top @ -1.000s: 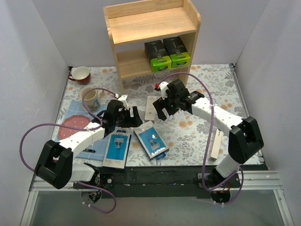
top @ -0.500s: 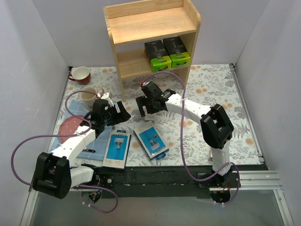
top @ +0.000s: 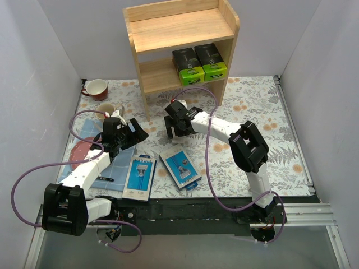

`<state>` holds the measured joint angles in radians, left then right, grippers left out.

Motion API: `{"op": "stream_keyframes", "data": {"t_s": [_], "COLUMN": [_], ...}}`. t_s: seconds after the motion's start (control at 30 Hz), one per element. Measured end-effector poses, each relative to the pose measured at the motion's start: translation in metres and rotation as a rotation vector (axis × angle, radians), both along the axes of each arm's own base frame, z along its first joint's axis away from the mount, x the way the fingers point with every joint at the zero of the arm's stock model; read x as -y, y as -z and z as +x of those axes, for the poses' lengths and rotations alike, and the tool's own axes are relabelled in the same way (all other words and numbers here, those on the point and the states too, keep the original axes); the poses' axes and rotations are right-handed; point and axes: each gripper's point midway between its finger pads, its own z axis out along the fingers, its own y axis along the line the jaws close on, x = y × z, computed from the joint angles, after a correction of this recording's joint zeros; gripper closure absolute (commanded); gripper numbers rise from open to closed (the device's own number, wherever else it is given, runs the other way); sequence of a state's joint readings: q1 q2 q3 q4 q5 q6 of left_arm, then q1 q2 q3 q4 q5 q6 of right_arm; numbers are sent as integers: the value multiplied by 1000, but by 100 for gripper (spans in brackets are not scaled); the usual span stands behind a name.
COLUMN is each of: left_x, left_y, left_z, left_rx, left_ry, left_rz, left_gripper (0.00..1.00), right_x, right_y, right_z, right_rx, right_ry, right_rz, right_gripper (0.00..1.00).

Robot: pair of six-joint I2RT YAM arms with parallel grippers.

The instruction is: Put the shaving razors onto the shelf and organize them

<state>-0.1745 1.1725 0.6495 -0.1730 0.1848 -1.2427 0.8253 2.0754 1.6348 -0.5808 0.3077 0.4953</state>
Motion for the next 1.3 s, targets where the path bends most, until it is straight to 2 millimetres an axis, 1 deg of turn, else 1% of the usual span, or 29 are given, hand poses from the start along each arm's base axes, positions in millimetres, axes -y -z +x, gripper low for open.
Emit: {"op": "stream_keyframes", "data": {"t_s": [0.1, 0.2, 0.33, 0.4, 0.43, 0.47, 0.5, 0.53, 0.67, 0.8, 0.9, 0.93, 0.97, 1.03, 1.07, 1.13, 1.2, 1.27, 1.3], "left_x": [0, -1, -3, -5, -6, -7, -8, -9, -11, -11, -10, -10, -10, -9, -8, -6, -3, 1, 2], "left_y": [0, 0, 3, 7, 8, 9, 8, 8, 8, 7, 6, 5, 4, 3, 2, 1, 2, 2, 3], "left_z": [0, 0, -2, -3, -4, -4, -4, -3, -2, -2, -1, 0, 0, 1, 1, 1, 1, 3, 4], "left_rx": [-2, -3, -14, -24, -30, -34, -34, -32, -33, -33, -29, -25, -22, -20, -19, -22, -27, -37, -41], "left_ry": [-3, -3, -10, -18, -24, -29, -33, -36, -48, -49, -48, -47, -46, -46, -45, -41, -36, -25, -21], "left_rz": [-6, -10, -16, -19, -22, -24, -26, -27, -32, -37, -44, -47, -49, -58, -65, -80, -94, -115, -121], "left_gripper": [21, 21, 21, 21, 22, 21, 22, 22, 22, 22, 22, 22, 22, 22, 22, 22, 26, 30, 35], "right_x": [-8, -12, -12, -12, -12, -12, -12, -12, -10, -10, -10, -11, -13, -15, -16, -17, -17, -16, -16], "right_y": [-1, 5, 8, 8, 8, 9, 10, 11, 21, 20, 13, 7, -4, -31, -51, -99, -148, -192, -212], "right_z": [8, 12, 11, 11, 10, 10, 9, 8, 3, 4, 2, 0, -1, -4, -6, -8, -9, -8, -7], "right_rx": [14, 12, 5, 5, 3, 1, 0, -2, -20, -11, -7, -5, 2, 32, 58, 134, 223, 311, 353], "right_ry": [2, 2, 0, -1, -2, -5, -9, -14, -40, -73, -119, -144, -163, -209, -233, -278, -305, -319, -318], "right_rz": [10, 8, 0, 0, -1, -1, -2, -3, -22, -32, -33, -26, -11, 26, 53, 112, 172, 223, 247], "right_gripper": [4, 4, 5, 7, 10, 18, 22, 28, 42, 46, 51, 55, 56, 57, 57, 57, 55, 52, 51]}}
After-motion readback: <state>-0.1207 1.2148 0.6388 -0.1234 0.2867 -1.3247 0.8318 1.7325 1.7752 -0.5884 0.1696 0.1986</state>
